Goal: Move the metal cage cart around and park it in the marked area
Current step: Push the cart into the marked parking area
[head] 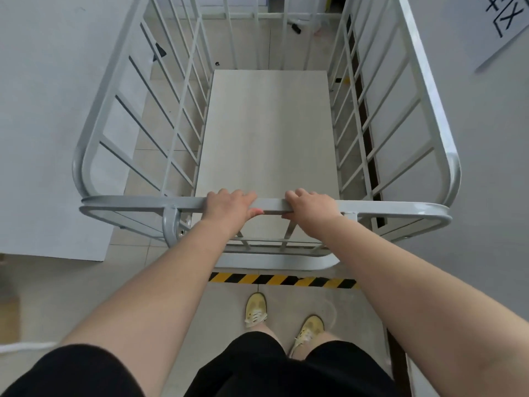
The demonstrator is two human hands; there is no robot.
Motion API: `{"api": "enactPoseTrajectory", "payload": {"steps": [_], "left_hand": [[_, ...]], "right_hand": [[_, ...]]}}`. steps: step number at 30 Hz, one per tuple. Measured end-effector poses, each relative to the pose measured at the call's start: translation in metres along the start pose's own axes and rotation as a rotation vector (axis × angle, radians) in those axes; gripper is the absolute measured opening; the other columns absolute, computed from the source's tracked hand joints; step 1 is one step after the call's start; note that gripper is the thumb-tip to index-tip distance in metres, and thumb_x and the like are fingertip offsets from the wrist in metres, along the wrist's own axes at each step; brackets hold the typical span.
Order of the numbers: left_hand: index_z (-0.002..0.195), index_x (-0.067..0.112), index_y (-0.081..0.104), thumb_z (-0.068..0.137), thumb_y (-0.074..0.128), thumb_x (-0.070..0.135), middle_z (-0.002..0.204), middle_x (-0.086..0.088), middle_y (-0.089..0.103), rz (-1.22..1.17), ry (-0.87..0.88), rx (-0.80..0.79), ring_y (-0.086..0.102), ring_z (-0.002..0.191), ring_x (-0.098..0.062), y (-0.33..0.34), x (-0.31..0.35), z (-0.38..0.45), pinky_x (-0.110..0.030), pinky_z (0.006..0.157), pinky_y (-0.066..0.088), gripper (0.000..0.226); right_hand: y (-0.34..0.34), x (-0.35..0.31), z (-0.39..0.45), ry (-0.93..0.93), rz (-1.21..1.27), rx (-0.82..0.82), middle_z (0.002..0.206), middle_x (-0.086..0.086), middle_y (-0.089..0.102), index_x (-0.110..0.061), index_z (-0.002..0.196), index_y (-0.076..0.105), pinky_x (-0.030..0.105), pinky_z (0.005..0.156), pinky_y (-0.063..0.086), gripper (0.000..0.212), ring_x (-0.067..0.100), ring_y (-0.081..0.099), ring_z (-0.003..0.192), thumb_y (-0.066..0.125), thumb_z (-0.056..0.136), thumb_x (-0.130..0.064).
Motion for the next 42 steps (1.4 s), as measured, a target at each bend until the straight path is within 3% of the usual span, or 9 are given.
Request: {"api": "enactPoseTrajectory", "payload": {"steps": [3, 30, 35, 39, 42], "left_hand": [[0.121, 0.022, 0.044, 0.095, 0.029, 0.054, 0.121, -0.006, 0.057, -0.021, -0.005, 0.011, 0.052, 0.111, -0.031, 0.003, 0.003, 0.000, -0.044, 0.087, 0.041, 0.044], [0.125, 0.023, 0.040, 0.094, 0.025, 0.057, 0.125, -0.007, 0.051, -0.082, 0.015, -0.068, 0.044, 0.116, -0.029, 0.009, 0.002, 0.003, -0.047, 0.093, 0.036, 0.048], [0.124, 0.022, 0.041, 0.094, 0.026, 0.057, 0.124, -0.006, 0.052, -0.098, 0.033, -0.021, 0.045, 0.115, -0.029, 0.009, 0.002, 0.001, -0.045, 0.094, 0.035, 0.048], [0.128, 0.024, 0.039, 0.092, 0.037, 0.056, 0.127, -0.003, 0.052, -0.151, 0.104, -0.023, 0.046, 0.116, -0.026, 0.007, -0.007, 0.002, -0.042, 0.095, 0.036, 0.048], [0.128, 0.027, 0.041, 0.088, 0.047, 0.056, 0.128, 0.000, 0.052, -0.192, 0.042, -0.014, 0.047, 0.118, -0.024, 0.011, -0.030, -0.001, -0.040, 0.096, 0.037, 0.050]], "right_hand": [[-0.001, -0.001, -0.003, 0.007, -0.011, 0.051, 0.121, 0.006, 0.054, -0.014, 0.122, 0.044, 0.033, 0.085, 0.040, 0.037, 0.028, 0.054, 0.112, 0.040, 0.098, -0.042], [0.003, 0.000, -0.003, 0.058, -0.002, 0.026, 0.121, 0.006, 0.053, -0.016, 0.123, 0.042, 0.036, 0.094, 0.037, 0.038, 0.028, 0.050, 0.112, 0.041, 0.097, -0.044], [0.002, 0.001, -0.004, 0.090, -0.010, 0.051, 0.119, 0.005, 0.053, -0.017, 0.123, 0.042, 0.035, 0.094, 0.038, 0.039, 0.025, 0.051, 0.111, 0.042, 0.096, -0.046], [0.000, 0.006, 0.002, 0.087, 0.067, -0.017, 0.116, 0.004, 0.054, -0.019, 0.120, 0.045, 0.036, 0.091, 0.042, 0.041, 0.025, 0.053, 0.108, 0.049, 0.092, -0.049], [-0.002, 0.018, 0.004, 0.168, 0.150, -0.044, 0.108, 0.001, 0.055, -0.019, 0.112, 0.046, 0.033, 0.076, 0.046, 0.050, 0.023, 0.053, 0.100, 0.061, 0.082, -0.056]]}}
Point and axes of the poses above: each hand's wrist, its own z-axis towards the middle knuckle, its own y-axis out of the palm, x = y × z, the point moved 8 cm from there along z, towards the middle knuckle
